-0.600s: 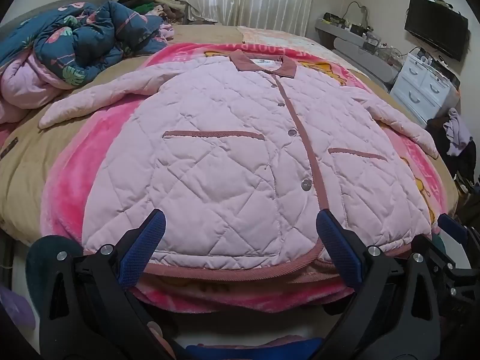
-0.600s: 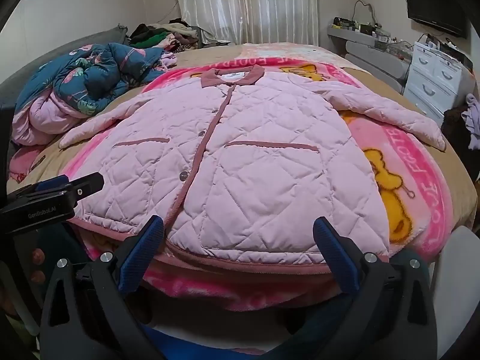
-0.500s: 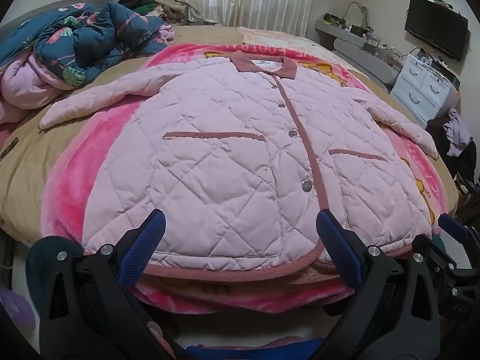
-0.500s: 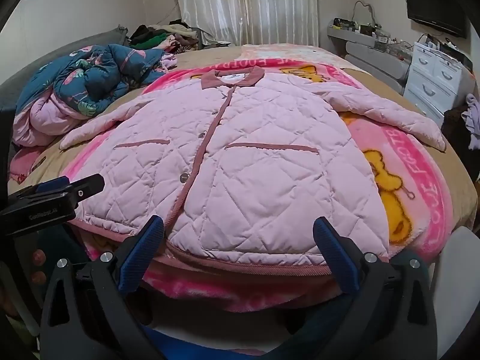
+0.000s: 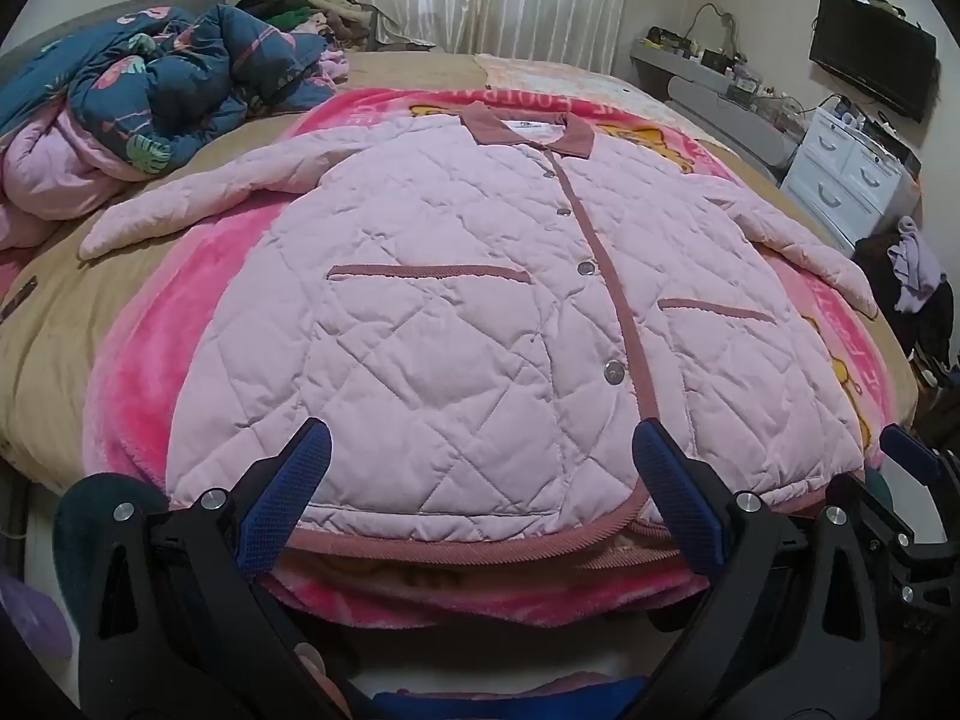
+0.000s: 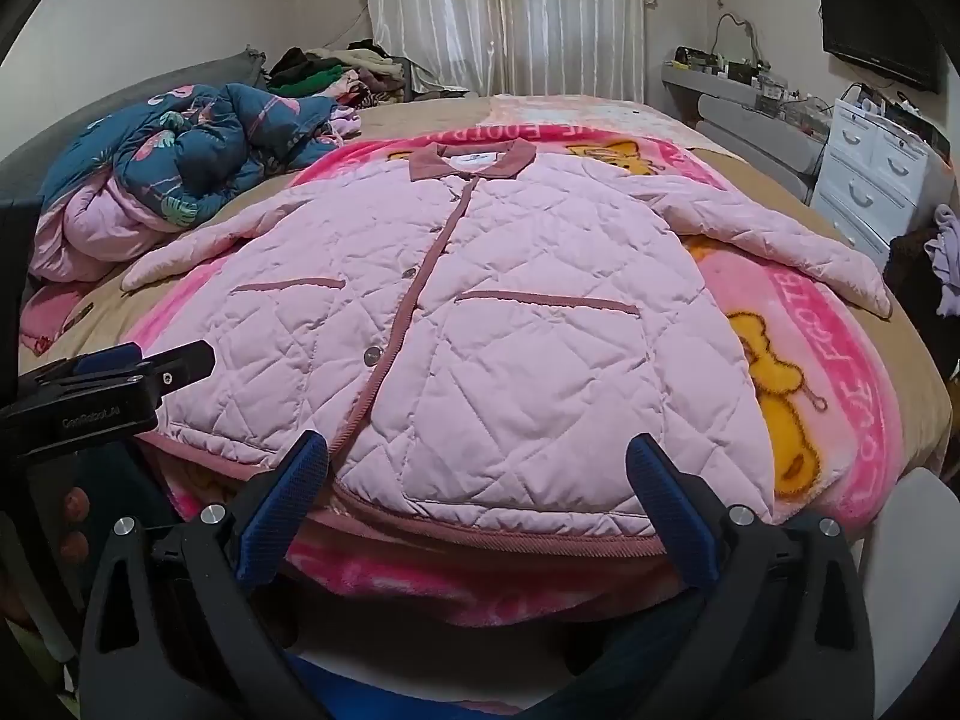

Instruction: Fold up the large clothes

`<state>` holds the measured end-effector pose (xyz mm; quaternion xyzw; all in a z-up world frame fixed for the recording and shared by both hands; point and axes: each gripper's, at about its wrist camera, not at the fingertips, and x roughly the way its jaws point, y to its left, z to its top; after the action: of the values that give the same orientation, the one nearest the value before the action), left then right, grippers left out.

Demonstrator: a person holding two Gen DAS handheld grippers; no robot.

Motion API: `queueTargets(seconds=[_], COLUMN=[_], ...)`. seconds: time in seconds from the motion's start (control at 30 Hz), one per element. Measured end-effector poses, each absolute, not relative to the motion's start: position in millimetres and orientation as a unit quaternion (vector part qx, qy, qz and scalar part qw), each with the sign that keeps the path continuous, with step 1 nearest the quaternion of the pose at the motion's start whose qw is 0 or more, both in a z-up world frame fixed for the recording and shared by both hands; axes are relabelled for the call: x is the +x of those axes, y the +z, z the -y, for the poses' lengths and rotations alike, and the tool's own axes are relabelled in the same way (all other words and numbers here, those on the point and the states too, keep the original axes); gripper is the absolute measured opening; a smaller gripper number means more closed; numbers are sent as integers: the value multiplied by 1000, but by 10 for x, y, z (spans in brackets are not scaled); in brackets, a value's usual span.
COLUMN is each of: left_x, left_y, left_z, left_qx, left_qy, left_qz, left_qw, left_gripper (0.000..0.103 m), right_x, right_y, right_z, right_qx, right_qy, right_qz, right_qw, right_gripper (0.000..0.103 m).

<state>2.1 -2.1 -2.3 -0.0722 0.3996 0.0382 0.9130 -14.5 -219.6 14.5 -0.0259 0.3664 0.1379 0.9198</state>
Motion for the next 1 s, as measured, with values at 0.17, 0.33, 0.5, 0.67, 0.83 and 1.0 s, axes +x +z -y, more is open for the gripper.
queueTargets(seconds=[0.17, 0.33, 0.5, 0.67, 0.83, 1.0], left_x=[24, 9, 13, 3, 5, 1], left_y=[-5, 5, 8, 29, 33, 35], left_z=[28, 30, 28, 0, 5, -8], left_qx=[-71, -70, -69, -70, -69, -68], left_qy=[38, 38, 38, 37, 39, 39], left_qz=[-399, -398, -398, -397, -397, -396], left_qw=[914, 914, 914, 914, 914, 915], left_gripper=[94, 94, 94, 94, 94, 94], right_x=[-146, -150, -150, -152, -156, -159], right_y=[147, 161, 174, 174, 174, 168], right_z=[2201, 2210, 2208, 2206, 2205, 2205], right_qx=[-26, -25, -25, -25, -24, -24], right_qy=[139, 139, 140, 141, 140, 140], right_qz=[-366, -365, -365, -365, -366, -365], right_qw=[920, 920, 920, 920, 920, 920], right_gripper=[99, 99, 99, 99, 99, 99])
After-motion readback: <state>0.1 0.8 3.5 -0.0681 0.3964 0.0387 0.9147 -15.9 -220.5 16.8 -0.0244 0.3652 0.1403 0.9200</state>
